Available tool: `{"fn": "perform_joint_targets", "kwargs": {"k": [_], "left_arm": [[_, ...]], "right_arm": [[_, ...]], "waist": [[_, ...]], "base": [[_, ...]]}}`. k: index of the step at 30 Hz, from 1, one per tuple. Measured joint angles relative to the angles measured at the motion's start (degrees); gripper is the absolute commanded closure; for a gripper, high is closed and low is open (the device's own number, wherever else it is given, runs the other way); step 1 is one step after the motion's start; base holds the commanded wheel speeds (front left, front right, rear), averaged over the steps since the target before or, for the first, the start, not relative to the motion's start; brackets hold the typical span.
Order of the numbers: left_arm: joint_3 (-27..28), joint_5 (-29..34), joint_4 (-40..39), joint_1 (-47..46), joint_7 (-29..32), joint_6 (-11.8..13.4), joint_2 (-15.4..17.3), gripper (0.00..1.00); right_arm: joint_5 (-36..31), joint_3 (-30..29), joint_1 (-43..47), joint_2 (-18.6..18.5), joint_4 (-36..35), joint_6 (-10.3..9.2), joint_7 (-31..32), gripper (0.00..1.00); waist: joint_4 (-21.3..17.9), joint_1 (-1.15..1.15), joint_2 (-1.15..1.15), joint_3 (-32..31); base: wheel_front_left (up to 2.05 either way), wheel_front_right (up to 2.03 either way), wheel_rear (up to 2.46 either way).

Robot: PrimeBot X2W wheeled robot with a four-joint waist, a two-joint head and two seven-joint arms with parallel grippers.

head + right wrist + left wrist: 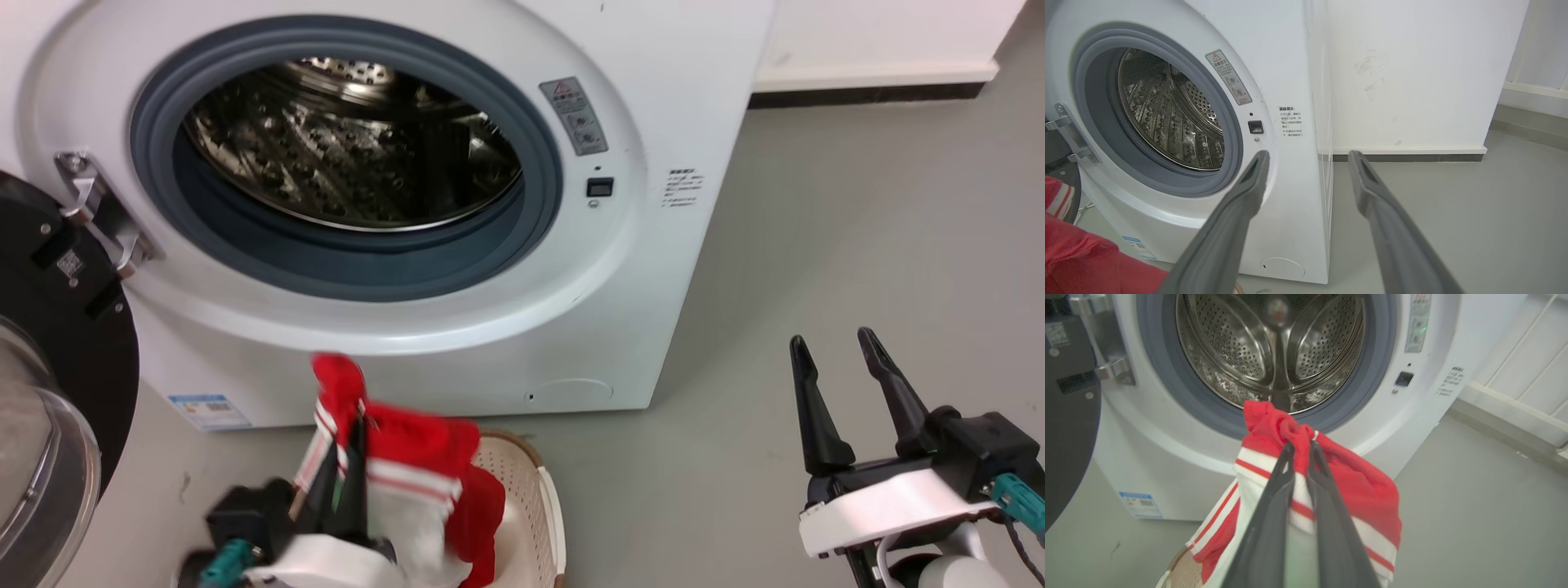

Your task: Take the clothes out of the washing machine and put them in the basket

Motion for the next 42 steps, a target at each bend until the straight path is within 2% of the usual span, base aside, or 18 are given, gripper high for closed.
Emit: {"fn": "perform_joint_targets", "kwargs": {"k": [5, 12, 20, 26, 30, 37, 38, 41, 42], "left_arm": [[-0.8, -1.5, 14.4, -0.4, -1.7, -2.0, -0.1, 1.0], [-4.1, -2.4, 34.8, -9.3, -7.4, -5.6, -1.3, 1.0], [-5.3, -1.9, 53.8, -23.8, -10.6, -5.5, -1.8, 1.0], [-5.6, 0.3, 62.8, -34.3, -11.2, -5.3, -0.7, 1.0], [-4.9, 1.3, 65.6, -39.4, -11.2, -4.4, 0.4, 1.0], [-5.6, 2.8, 72.3, -44.5, -11.3, -5.0, 1.6, 1.0], [-5.6, 2.7, 73.2, -44.8, -11.3, -5.0, 1.7, 0.9], [-5.3, 2.6, 74.7, -45.2, -11.3, -5.0, 1.9, 0.0], [-5.1, 2.4, 75.0, -45.2, -11.3, -5.0, 1.9, 0.0]], "right_arm": [[-0.4, 1.0, -1.3, 0.0, -1.1, 0.0, 0.1, 0.0], [-0.7, 2.7, -5.3, 0.0, -2.1, 0.0, -0.3, 0.0], [-0.9, 5.5, -11.5, 0.0, -2.4, 0.0, -1.5, 0.0], [-0.2, 6.9, -15.6, 0.0, -1.1, 0.0, -3.7, 0.0], [0.8, 7.8, -17.4, 0.0, 0.4, 0.0, -5.0, 0.0], [2.8, 9.6, -20.2, 0.0, 3.4, 0.01, -7.2, 0.0], [3.0, 9.7, -20.4, 0.0, 3.7, 0.01, -7.5, 0.0], [3.5, 9.8, -21.0, 0.0, 5.2, 0.0, -7.9, 0.0], [3.7, 9.7, -21.1, 0.0, 5.7, 0.0, -8.1, 0.0]], "waist": [[1.1, 0.0, 0.0, 2.9], [1.4, 0.01, 0.0, 9.8], [0.0, 0.02, 0.0, 19.9], [-2.2, 0.02, 0.0, 27.7], [-4.1, 0.02, 0.0, 32.3], [-8.2, 0.02, 0.0, 37.5], [-8.8, 0.02, 0.0, 37.9], [-10.2, 0.02, 0.0, 38.5], [-10.4, 0.02, 0.0, 38.3]], "base": [[0.0, 0.0, 0.0], [0.0, 0.0, 0.0], [0.0, 0.0, 0.0], [0.0, 0.0, 0.0], [0.0, 0.0, 0.0], [0.0, 0.0, 0.0], [0.0, 0.0, 0.0], [0.0, 0.0, 0.0], [0.0, 0.0, 0.0]]}}
